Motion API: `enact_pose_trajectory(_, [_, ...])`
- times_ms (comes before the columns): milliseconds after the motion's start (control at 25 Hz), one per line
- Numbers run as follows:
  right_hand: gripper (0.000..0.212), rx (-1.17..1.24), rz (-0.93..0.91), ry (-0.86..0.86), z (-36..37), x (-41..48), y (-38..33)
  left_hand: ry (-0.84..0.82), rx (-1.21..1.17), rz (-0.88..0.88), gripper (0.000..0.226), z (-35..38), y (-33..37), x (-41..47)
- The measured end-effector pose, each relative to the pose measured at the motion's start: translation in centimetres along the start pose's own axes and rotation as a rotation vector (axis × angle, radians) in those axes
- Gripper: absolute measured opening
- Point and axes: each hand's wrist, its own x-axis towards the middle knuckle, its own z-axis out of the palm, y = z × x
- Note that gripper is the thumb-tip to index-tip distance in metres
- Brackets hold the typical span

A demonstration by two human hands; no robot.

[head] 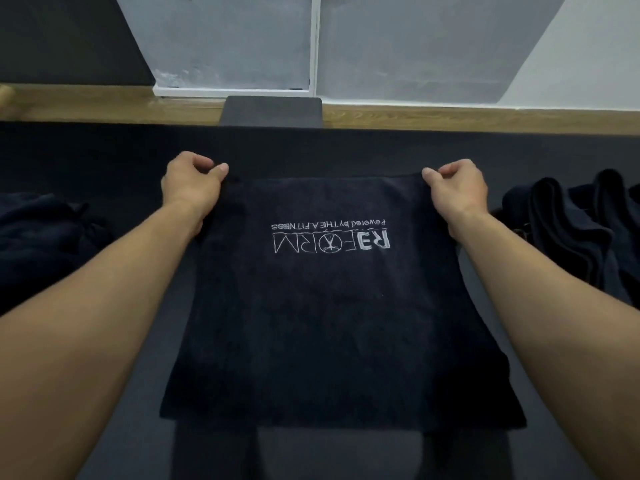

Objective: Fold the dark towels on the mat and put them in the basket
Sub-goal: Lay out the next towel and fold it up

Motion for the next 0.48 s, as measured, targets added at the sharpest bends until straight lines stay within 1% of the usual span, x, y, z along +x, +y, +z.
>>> enact_pose_trajectory(80, [0.038,0.039,0.006,-0.085,-1.1,-1.6,0.9,-0.093,-0.1,-0.068,0.04,-1.6,-1.3,-2.5])
enact_pose_trajectory(120, [0.041,0.066,0.017,-0.132,-1.8,-2.9,1.6,-0.165,-0.194,-0.13,0.038,-2.6,-2.0,-4.2])
enact_pose_trajectory(200, [0.039,0.146,0.088,-0.253,-3.9,-6.3,3.4,-0.32,-0.343,-0.269,0.029,-5.3,-3.7,-7.7])
enact_pose_trajectory(240, [0.034,0.205,0.149,-0.331,-5.2,-8.0,4.2,-0.383,-0.374,-0.307,0.027,-6.6,-4.4,-9.4])
enact_pose_trajectory(280, [0.029,0.261,0.219,-0.411,-6.7,-9.8,4.8,-0.432,-0.381,-0.312,0.026,-7.8,-5.0,-10.9])
enact_pose_trajectory(360, [0.02,0.311,0.307,-0.581,-9.7,-13.2,5.2,-0.495,-0.346,-0.262,0.028,-9.4,-6.0,-13.1])
enact_pose_trajectory(440, [0.016,0.259,0.31,-0.707,-11.8,-15.1,5.3,-0.528,-0.256,-0.235,0.029,-9.8,-6.6,-13.9])
enact_pose_trajectory(480, [0.015,0.213,0.291,-0.742,-12.5,-15.7,5.4,-0.534,-0.206,-0.216,0.029,-9.8,-6.6,-14.3])
